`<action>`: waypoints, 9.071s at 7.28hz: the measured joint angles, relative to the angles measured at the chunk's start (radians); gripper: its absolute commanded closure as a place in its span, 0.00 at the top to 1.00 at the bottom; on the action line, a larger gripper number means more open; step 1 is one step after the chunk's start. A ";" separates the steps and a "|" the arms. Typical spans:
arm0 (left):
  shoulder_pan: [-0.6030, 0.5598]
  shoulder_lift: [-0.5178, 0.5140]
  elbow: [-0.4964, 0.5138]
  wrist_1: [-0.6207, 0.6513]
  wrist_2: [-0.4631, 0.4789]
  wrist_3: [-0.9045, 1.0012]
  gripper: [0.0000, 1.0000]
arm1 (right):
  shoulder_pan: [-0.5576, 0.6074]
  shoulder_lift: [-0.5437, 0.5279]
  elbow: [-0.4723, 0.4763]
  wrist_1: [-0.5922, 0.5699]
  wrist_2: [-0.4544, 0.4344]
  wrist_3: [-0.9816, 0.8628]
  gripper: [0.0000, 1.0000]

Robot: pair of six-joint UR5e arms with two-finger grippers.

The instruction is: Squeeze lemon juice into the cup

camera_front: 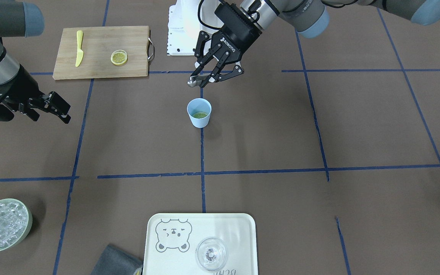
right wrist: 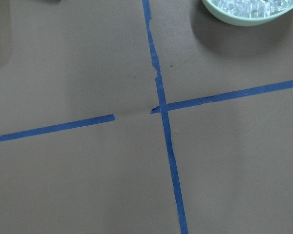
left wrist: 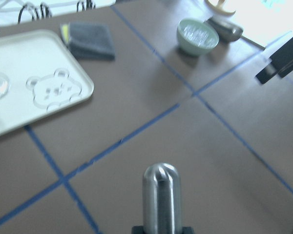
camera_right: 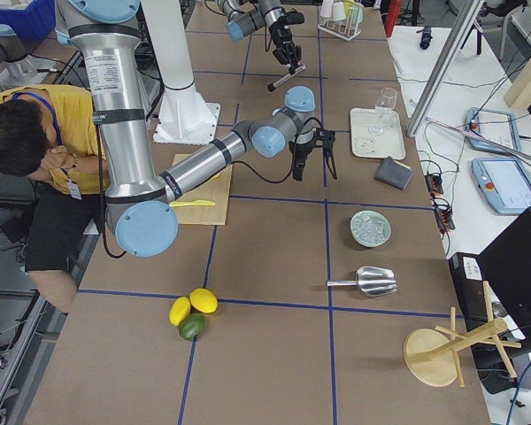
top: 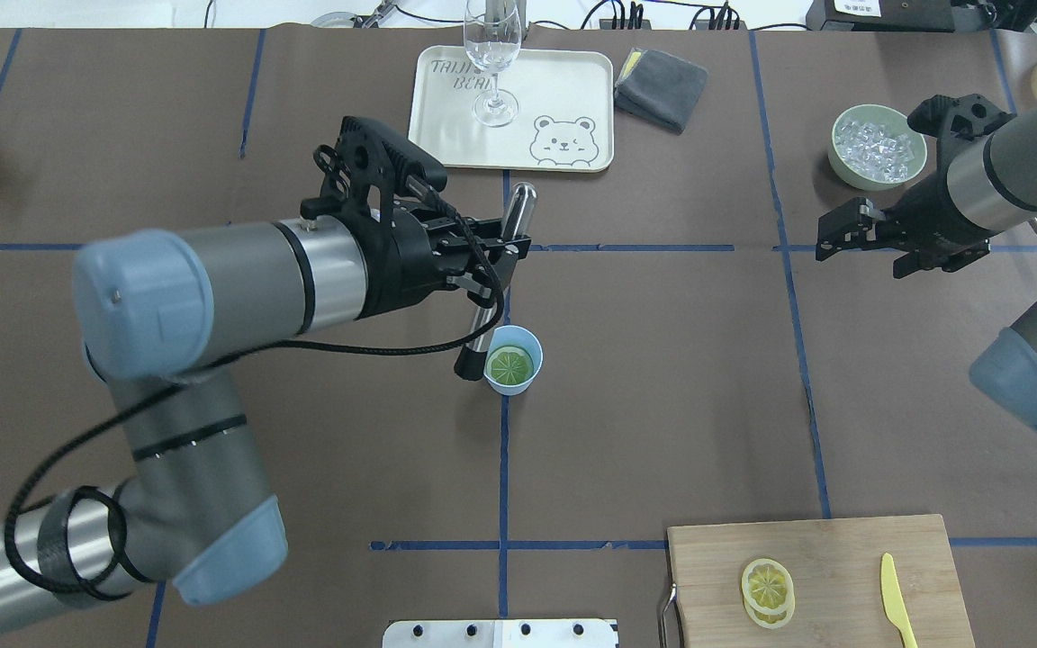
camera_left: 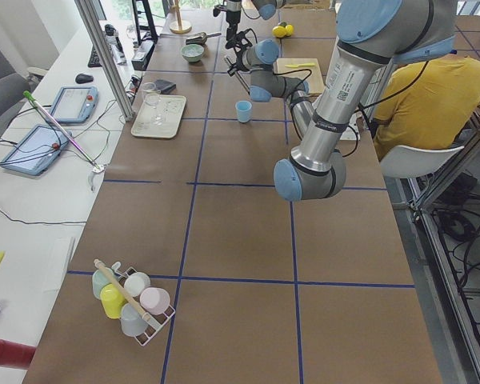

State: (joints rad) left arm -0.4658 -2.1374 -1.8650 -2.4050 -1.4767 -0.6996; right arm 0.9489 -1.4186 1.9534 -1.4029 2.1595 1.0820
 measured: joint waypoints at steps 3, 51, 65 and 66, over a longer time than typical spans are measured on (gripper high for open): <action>0.193 0.005 0.104 -0.273 0.527 0.046 0.00 | 0.011 -0.002 -0.002 0.000 0.002 -0.001 1.00; -0.490 0.370 0.354 0.498 -0.579 -0.020 0.00 | 0.013 -0.025 0.034 -0.001 0.004 0.019 1.00; -0.521 0.380 0.311 0.494 -0.611 -0.005 1.00 | 0.047 -0.025 0.035 -0.010 0.028 0.008 1.00; -0.571 0.383 0.292 0.495 -0.657 0.040 1.00 | 0.100 -0.034 0.020 -0.018 0.068 -0.019 1.00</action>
State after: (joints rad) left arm -1.0371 -1.7548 -1.5728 -1.9095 -2.1338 -0.6593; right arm 1.0493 -1.4527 1.9736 -1.4205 2.2280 1.0627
